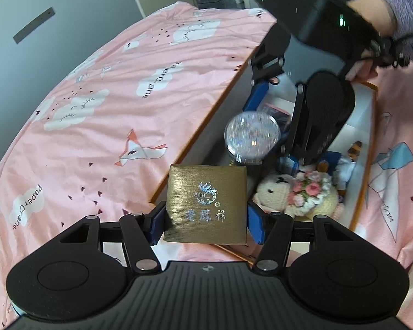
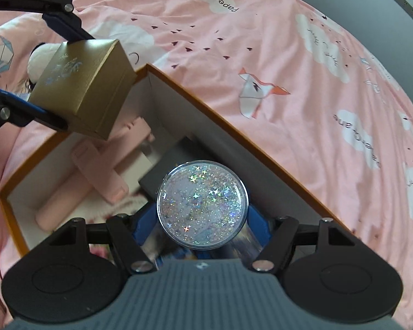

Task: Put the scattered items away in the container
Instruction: 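Lift the gold box and glitter compact and carry them over the shoebox, then lower the glitter compact into the shoebox with the right tool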

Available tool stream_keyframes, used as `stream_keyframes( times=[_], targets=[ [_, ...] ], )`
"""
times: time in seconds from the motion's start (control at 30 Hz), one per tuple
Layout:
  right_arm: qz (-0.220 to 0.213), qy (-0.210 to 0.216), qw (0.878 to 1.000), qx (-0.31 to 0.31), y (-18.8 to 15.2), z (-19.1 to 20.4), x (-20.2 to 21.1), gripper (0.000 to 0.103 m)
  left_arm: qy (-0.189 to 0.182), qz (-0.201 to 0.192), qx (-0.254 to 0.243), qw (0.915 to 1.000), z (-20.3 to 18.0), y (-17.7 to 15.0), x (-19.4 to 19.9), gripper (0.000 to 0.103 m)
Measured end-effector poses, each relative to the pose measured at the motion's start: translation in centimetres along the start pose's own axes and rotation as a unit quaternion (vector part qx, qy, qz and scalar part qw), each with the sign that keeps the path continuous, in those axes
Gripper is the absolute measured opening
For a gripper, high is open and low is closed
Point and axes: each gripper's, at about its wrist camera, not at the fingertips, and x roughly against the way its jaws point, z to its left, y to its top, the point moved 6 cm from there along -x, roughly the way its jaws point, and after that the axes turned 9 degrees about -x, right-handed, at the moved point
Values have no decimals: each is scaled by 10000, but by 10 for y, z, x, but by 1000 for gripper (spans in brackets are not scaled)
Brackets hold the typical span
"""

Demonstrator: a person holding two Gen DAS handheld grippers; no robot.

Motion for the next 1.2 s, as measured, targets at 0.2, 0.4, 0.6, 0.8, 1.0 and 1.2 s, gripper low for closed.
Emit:
stream_keyframes(
  times=[0.2,0.4,0.6,0.8,1.0,1.2],
  targets=[
    [-47,112,9999,94,10,8,-22,73,31,45,5,10000,5,1,-3,69],
    [-58,150,9999,-13,17,4,-35,74,15,39,11,10000,6,1,-9,69],
    [-8,92,10000,-1,12,5,-40,74,-12,45,-44,10000,4,1,-11,69],
    [-104,138,9997,-150,8,1,-31,83,-11,15,-93,10000,3,4,-12,69],
    [-299,-17,9989,-371,0,-10,-5,83,69,10,-288,9996,-2,11,-13,69],
    [-262,-513,9957,-728,-30,-19,17,83,-3,-151,-604,9981,-11,33,-17,69]
  ],
)
